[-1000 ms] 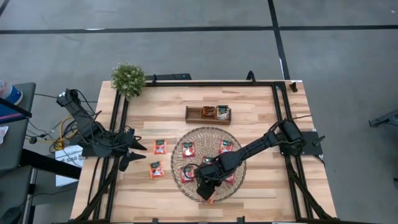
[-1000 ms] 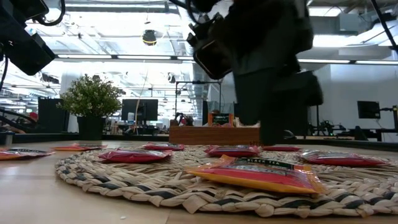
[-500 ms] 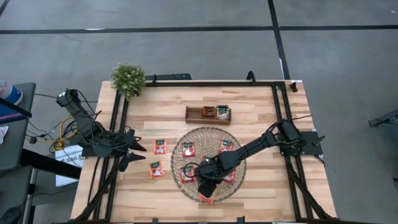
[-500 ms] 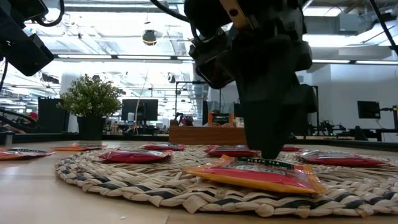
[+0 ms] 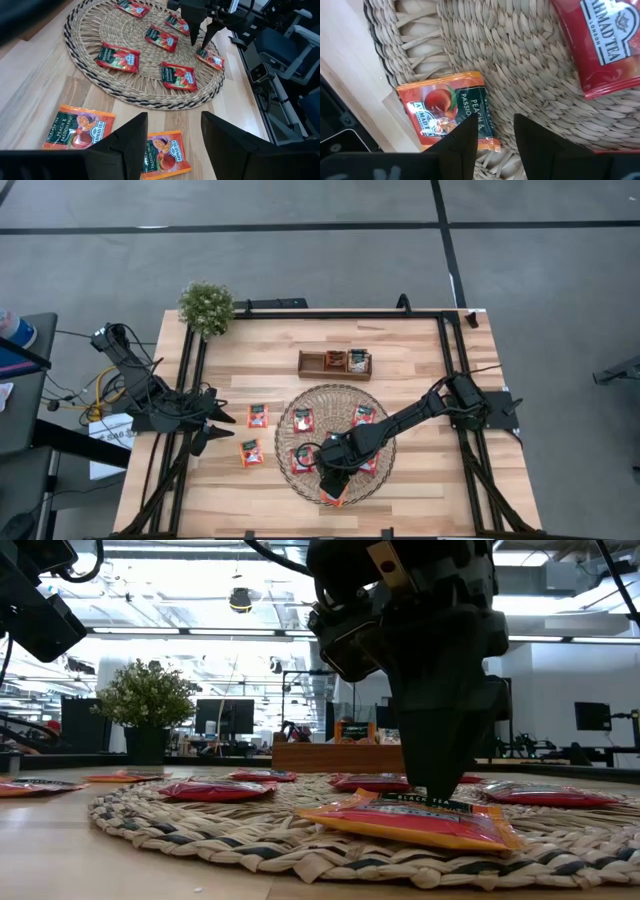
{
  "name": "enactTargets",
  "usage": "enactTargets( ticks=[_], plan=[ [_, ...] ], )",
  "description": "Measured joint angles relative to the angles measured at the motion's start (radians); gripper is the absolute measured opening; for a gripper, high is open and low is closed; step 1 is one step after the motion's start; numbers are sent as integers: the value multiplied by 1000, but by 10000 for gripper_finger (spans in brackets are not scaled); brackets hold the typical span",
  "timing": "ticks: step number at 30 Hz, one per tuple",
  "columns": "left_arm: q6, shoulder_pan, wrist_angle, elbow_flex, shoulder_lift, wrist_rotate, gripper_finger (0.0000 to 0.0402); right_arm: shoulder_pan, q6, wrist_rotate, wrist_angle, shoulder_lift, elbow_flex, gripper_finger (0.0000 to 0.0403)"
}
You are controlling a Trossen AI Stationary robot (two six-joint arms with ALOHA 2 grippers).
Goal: Pick & Place Tea
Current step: Put the pink tea bag into the middle section of the wooden organizer
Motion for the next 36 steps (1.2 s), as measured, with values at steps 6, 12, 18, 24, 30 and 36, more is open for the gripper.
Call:
enactTargets(
  ticks=[6, 12, 18, 24, 30, 36],
  plan=[
    [0, 0, 0, 0, 0, 0, 177, 0, 0, -9, 2, 0, 0, 118],
    [1, 0, 0, 0, 0, -1, 177, 6, 7, -10, 47, 0, 0, 118],
    [2, 0, -2, 0, 0, -1, 177, 7, 8, -3, 40, 0, 0, 118],
    [3, 0, -3, 0, 0, -2, 177, 7, 7, 22, 15, 0, -1, 118],
    [3, 0, -4, 0, 0, -2, 177, 7, 7, 31, 16, 0, -1, 118],
    [4, 0, -4, 0, 0, -2, 177, 6, 19, 34, 8, 23, 3, 118]
  ],
)
